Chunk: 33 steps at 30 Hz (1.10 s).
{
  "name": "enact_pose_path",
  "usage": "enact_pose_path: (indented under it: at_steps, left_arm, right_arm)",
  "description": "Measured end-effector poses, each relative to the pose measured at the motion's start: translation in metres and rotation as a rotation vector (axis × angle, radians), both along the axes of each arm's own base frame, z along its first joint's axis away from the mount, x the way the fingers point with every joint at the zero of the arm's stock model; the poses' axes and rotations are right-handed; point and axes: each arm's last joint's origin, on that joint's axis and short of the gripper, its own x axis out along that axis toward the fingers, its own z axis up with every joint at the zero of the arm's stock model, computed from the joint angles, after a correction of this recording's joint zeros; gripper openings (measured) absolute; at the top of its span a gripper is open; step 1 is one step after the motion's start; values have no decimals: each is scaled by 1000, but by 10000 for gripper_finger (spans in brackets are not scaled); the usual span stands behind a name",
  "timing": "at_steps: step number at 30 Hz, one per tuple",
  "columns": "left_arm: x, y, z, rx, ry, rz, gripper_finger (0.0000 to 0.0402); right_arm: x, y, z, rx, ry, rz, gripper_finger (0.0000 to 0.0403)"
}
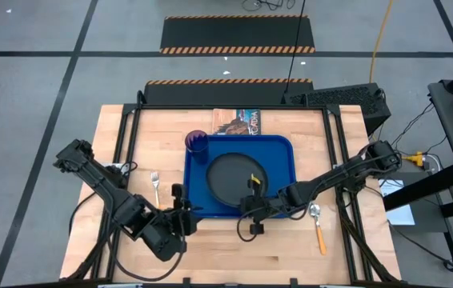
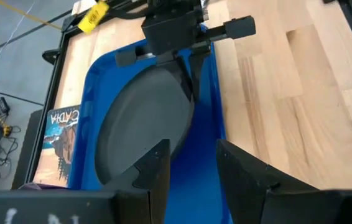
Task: Pick and place plate/cup/fork/spoon on tray
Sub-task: Put the black plate on the blue serving tray to the bottom right of the purple glass
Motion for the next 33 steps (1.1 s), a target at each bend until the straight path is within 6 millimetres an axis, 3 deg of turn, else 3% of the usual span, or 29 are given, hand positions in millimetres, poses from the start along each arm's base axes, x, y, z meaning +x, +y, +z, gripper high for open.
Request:
enact_pose_path:
  at_steps: [12, 25, 33]
  left_arm:
    - [2, -2, 2, -5, -22, -18, 131]
    - [3, -2, 2, -11, -28, -17, 131]
    - [3, -2, 2, -11, -28, -17, 131]
  right_arm:
    - [3, -9, -6, 37, -19, -21, 7]
    - [19, -15, -33, 55, 9, -4, 9]
    - [23, -19, -36, 93, 4, 12, 9]
